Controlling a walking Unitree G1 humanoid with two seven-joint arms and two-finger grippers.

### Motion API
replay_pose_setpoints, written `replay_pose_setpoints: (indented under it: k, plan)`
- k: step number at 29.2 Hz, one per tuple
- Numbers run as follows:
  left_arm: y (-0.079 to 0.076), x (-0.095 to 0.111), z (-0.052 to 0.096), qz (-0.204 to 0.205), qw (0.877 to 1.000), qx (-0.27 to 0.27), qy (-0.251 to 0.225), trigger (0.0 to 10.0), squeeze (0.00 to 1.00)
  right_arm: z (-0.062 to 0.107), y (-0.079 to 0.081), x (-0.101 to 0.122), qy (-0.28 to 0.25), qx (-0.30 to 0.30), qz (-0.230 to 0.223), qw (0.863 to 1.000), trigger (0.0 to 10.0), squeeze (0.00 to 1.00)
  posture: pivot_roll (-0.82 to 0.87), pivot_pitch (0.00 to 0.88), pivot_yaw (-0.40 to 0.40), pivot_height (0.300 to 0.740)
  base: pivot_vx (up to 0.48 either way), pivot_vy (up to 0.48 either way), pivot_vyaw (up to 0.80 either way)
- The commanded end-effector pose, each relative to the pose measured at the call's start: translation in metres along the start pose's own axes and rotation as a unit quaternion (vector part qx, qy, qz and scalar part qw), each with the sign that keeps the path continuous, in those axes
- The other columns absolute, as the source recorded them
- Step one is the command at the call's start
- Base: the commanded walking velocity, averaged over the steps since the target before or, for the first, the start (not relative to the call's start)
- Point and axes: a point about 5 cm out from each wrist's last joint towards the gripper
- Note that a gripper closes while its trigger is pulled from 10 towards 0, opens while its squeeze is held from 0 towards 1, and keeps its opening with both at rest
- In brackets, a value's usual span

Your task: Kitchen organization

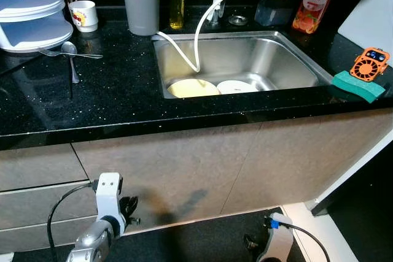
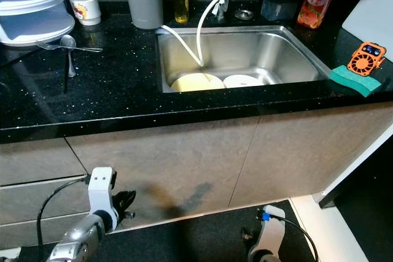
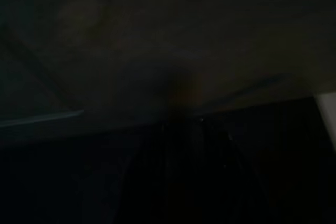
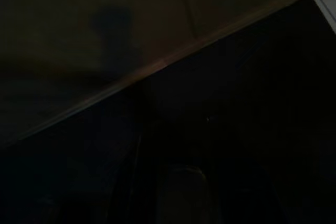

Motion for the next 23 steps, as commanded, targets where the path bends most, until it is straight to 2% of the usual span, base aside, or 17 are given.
replay_pose_setpoints:
  k: [1,2,4,5,6,8,11,14,19,23]
  plan:
    - [0.006,-0.015,0.003,-0.003,0.999,0.026,0.035,10.0,0.00,0.003,-0.013,-0.007,0.020,-0.041,-0.004,0.999,10.0,0.00,0.02,0.024,-0.031,0.740,0.000,0.000,0.00]
    - [0.006,-0.015,0.003,-0.003,0.999,0.026,0.035,10.0,0.00,0.003,-0.013,-0.007,0.020,-0.041,-0.004,0.999,10.0,0.00,0.02,0.024,-0.031,0.740,0.000,0.000,0.00]
    - [0.009,-0.029,0.006,-0.006,0.997,0.040,0.073,10.0,0.00,0.006,-0.020,-0.013,0.041,-0.059,0.005,0.997,10.0,0.00,0.01,0.009,-0.028,0.740,0.000,0.000,0.00]
    - [0.010,-0.037,0.008,-0.026,0.994,0.041,0.099,10.0,0.00,0.008,-0.024,-0.017,0.056,-0.064,0.023,0.996,10.0,0.00,0.01,0.009,-0.031,0.740,0.000,0.000,0.00]
    - [0.011,-0.052,0.012,-0.074,0.986,0.035,0.143,10.0,0.00,0.010,-0.030,-0.020,0.082,-0.068,0.071,0.992,10.0,0.00,0.01,0.000,-0.035,0.740,0.000,0.000,0.00]
    - [0.011,-0.060,0.015,-0.108,0.979,0.025,0.171,10.0,0.00,0.010,-0.032,-0.020,0.093,-0.064,0.105,0.988,10.0,0.00,0.00,0.003,-0.033,0.740,0.000,0.000,0.00]
    - [0.010,-0.065,0.017,-0.125,0.975,0.018,0.183,10.0,0.00,0.010,-0.032,-0.019,0.095,-0.063,0.116,0.987,10.0,0.00,0.00,0.000,-0.032,0.740,0.000,0.000,0.00]
    - [0.007,-0.068,0.018,-0.178,0.965,-0.010,0.194,10.0,0.00,0.009,-0.035,-0.015,0.098,-0.059,0.152,0.982,10.0,0.00,-0.01,0.000,-0.040,0.740,0.000,0.000,0.00]
    - [0.007,-0.064,0.014,-0.176,0.967,0.005,0.186,10.0,0.00,0.009,-0.037,-0.014,0.103,-0.062,0.166,0.979,10.0,0.00,0.01,0.000,-0.051,0.740,0.000,0.000,0.00]
    - [0.006,-0.066,0.014,-0.196,0.962,-0.003,0.189,10.0,0.00,0.009,-0.035,-0.016,0.104,-0.060,0.159,0.980,10.0,0.00,-0.01,0.000,-0.050,0.740,0.000,0.000,0.00]
Point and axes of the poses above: a point about 5 cm out from each wrist's last joint towards the gripper, its own z axis pointing back from the gripper into the wrist, its own x axis along the axis of the wrist's last joint, y = z × x, and after that the axes turned 9 degrees about -z, right-handed
